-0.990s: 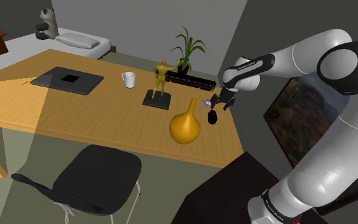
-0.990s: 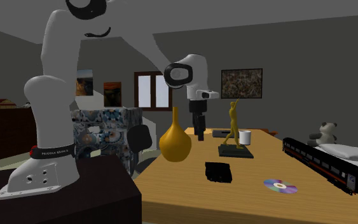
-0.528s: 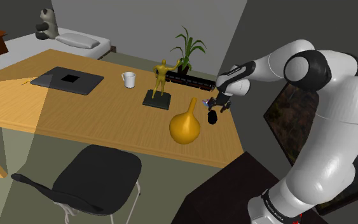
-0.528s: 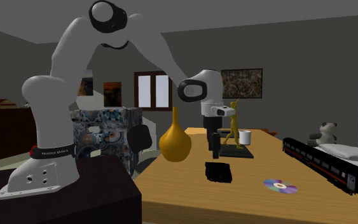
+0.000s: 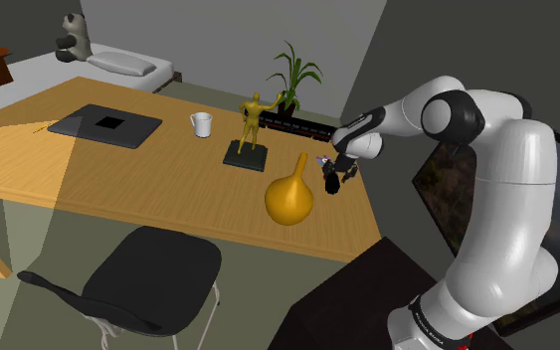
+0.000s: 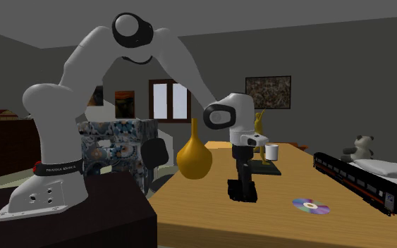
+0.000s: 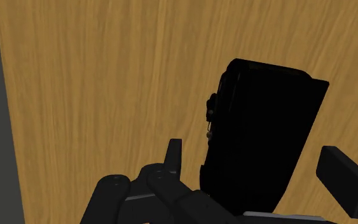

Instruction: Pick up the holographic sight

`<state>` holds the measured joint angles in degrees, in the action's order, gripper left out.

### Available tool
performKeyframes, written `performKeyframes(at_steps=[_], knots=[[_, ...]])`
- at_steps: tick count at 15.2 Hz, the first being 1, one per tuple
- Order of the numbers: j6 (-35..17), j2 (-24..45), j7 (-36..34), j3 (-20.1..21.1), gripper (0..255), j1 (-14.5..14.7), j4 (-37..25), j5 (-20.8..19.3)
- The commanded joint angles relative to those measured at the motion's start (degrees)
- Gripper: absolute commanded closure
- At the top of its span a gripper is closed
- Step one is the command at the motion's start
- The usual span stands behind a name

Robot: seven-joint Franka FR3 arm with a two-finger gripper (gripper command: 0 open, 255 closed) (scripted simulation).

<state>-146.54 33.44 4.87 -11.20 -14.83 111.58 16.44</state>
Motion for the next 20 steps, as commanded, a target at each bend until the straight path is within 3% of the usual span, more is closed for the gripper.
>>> performKeyframes(at_steps=[1, 4, 5, 14, 20], knots=[[-0.85, 1.33, 0.26, 0.36, 0, -0.25, -0.51, 0.39], [-1.61, 2.34, 0.52, 0.66, 0, -0.47, -0.74, 0.71], [-1.69, 2.29, 0.49, 0.66, 255, -0.43, -0.62, 0.72], [-1.61, 2.34, 0.52, 0.66, 255, -0.47, -0.75, 0.71], [1.38, -1.41, -0.49, -0.47, 255, 0.35, 0.0, -0.54]])
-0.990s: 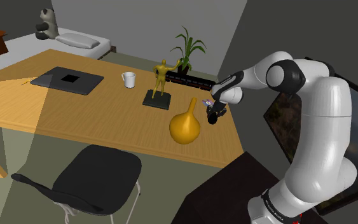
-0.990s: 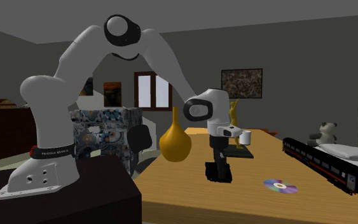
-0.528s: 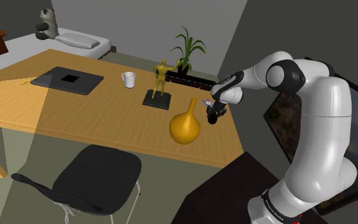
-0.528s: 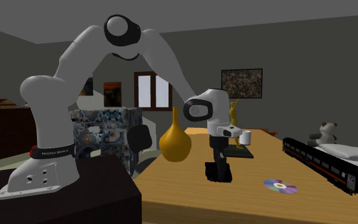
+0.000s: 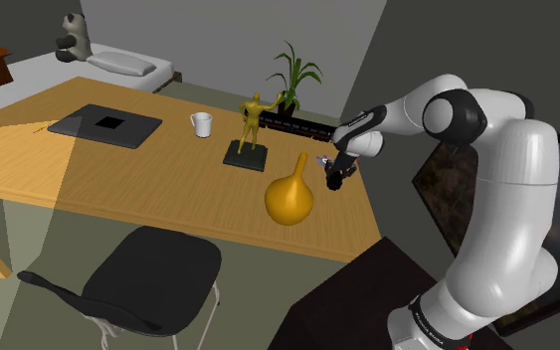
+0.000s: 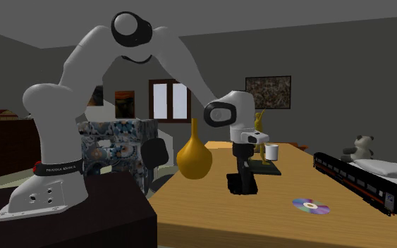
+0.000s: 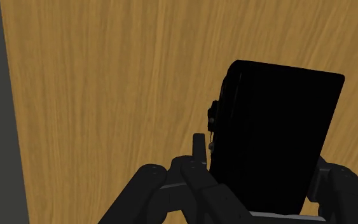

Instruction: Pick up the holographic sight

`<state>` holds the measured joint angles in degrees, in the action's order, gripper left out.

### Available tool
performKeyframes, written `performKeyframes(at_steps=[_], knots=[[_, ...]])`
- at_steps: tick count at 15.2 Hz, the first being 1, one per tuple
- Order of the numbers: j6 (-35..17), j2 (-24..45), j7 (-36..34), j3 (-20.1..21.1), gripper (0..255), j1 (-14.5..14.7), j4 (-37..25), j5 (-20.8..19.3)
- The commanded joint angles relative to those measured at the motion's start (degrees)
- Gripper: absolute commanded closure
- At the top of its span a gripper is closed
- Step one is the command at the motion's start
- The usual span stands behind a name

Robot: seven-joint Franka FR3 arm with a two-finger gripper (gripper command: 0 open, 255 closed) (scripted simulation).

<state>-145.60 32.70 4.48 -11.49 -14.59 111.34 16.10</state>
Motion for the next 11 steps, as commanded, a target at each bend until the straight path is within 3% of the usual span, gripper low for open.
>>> performKeyframes(at_steps=[1, 11], knots=[[0.95, -1.27, -0.28, -0.37, 255, 0.23, 0.32, -0.42], [5.36, -5.96, -1.73, -1.71, 255, 1.18, 0.5, -2.29]])
